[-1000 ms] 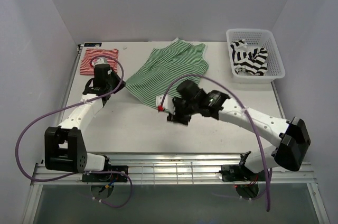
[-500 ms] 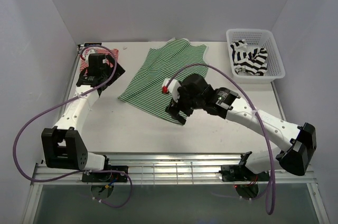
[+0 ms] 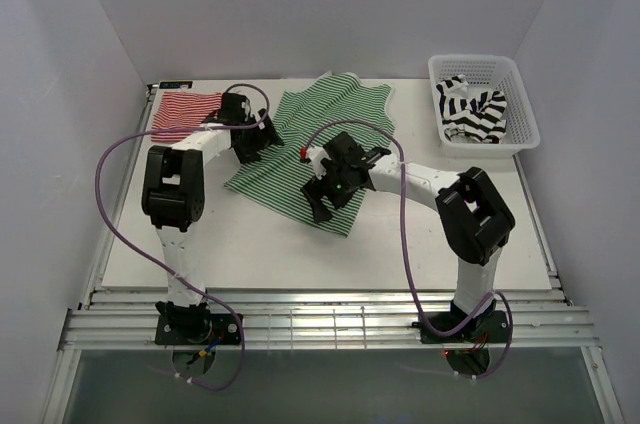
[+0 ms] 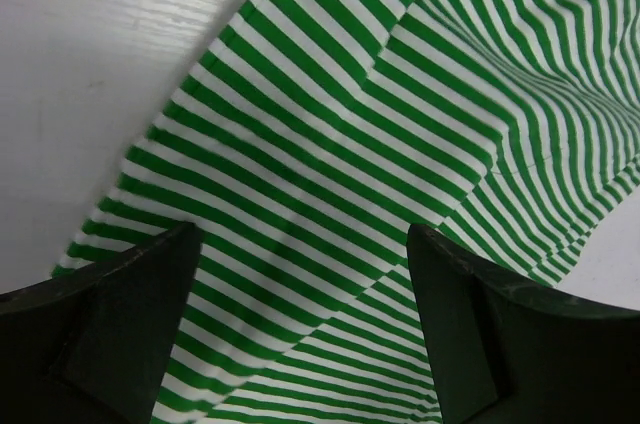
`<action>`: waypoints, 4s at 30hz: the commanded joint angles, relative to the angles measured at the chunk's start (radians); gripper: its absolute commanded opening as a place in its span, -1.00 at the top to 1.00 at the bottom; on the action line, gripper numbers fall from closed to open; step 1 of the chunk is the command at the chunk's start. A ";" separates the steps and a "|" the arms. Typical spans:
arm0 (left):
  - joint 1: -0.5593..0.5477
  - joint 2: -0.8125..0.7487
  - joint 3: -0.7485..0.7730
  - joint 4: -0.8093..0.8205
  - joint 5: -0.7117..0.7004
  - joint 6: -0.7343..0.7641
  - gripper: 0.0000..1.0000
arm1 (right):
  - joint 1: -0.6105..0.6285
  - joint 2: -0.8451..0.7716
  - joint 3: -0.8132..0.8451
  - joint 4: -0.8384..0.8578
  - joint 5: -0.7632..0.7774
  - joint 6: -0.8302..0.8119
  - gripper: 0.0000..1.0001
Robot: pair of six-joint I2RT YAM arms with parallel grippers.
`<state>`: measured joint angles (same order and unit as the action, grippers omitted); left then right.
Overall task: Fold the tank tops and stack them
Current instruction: Flatten the tank top out, then fold the tank top
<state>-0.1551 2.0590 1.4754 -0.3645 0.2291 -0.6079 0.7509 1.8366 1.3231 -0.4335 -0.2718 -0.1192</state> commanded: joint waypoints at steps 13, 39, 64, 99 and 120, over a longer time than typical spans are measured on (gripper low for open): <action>-0.024 -0.117 -0.292 -0.054 -0.108 -0.079 -0.96 | -0.093 -0.088 -0.369 0.136 -0.102 0.208 -0.80; -0.391 -0.529 -0.223 -0.189 -0.346 -0.158 -0.96 | -0.274 -0.625 -0.490 -0.099 0.028 0.442 -0.80; -0.041 0.061 0.025 -0.223 -0.214 -0.148 -0.96 | -0.479 0.034 -0.178 0.067 0.052 0.377 -0.80; -0.201 -0.750 -0.525 -0.360 -0.171 -0.317 -0.96 | -0.486 -0.567 -0.331 0.107 0.118 0.401 -0.80; -0.279 -0.777 -0.851 -0.255 -0.139 -0.483 -0.59 | -0.490 -0.792 -0.703 0.032 0.253 0.506 -0.80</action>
<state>-0.4343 1.2812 0.6285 -0.6540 0.0803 -1.0657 0.2676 1.0409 0.6243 -0.4160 -0.0494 0.3824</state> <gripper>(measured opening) 0.815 0.900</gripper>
